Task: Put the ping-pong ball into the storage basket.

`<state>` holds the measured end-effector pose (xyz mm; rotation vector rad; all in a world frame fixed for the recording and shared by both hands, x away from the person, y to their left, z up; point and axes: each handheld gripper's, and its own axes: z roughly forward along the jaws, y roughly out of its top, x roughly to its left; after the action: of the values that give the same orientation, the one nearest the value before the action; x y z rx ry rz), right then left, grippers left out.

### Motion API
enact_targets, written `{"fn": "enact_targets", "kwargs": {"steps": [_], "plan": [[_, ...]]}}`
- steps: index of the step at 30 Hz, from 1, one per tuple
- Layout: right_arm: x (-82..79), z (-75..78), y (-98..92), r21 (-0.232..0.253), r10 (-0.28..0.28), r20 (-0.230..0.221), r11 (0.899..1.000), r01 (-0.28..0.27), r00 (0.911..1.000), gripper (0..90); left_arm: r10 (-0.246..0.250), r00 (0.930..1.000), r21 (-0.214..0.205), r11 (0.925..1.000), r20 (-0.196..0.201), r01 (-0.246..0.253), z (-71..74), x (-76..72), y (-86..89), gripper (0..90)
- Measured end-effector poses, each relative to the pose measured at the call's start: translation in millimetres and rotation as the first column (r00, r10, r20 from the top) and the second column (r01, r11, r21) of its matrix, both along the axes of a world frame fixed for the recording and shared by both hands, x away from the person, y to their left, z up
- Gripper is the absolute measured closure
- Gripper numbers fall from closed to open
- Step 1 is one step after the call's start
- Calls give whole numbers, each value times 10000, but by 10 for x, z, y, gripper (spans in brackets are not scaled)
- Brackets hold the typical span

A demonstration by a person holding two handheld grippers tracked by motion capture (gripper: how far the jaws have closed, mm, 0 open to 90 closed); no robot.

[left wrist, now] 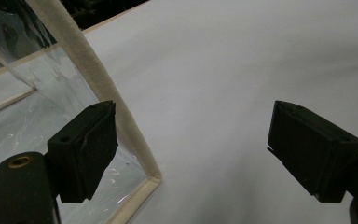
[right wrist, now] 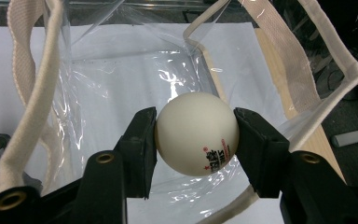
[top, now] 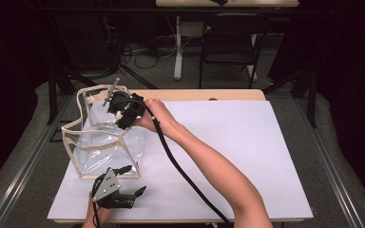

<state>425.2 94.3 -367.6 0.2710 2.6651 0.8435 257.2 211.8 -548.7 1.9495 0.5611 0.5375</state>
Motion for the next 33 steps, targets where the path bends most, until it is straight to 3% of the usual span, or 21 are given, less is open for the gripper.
{"fn": "enact_targets", "kwargs": {"steps": [8, 12, 25, 33], "plan": [[4, -14, 5, -52, -27, -152, 10000, 26, 9999, 501, 2, 10000, 5, 10000, -3, -2, 1, -1, 1, 159], [5, -15, 4, 47, -104, -79, 9999, 105, 9999, 436, -8, 10000, 15, 10000, -4, 8, 1, -1, 1, 159], [26, 69, -216, 1314, -480, -140, 9901, 495, 9987, 161, -10, 10000, 31, 10000, -11, 10, 1, -1, -1, 159], [49, 146, -439, 1917, -614, -220, 9793, 645, 9979, 141, -24, 10000, 31, 10000, -40, 24, 4, 5, -21, 159]]}}
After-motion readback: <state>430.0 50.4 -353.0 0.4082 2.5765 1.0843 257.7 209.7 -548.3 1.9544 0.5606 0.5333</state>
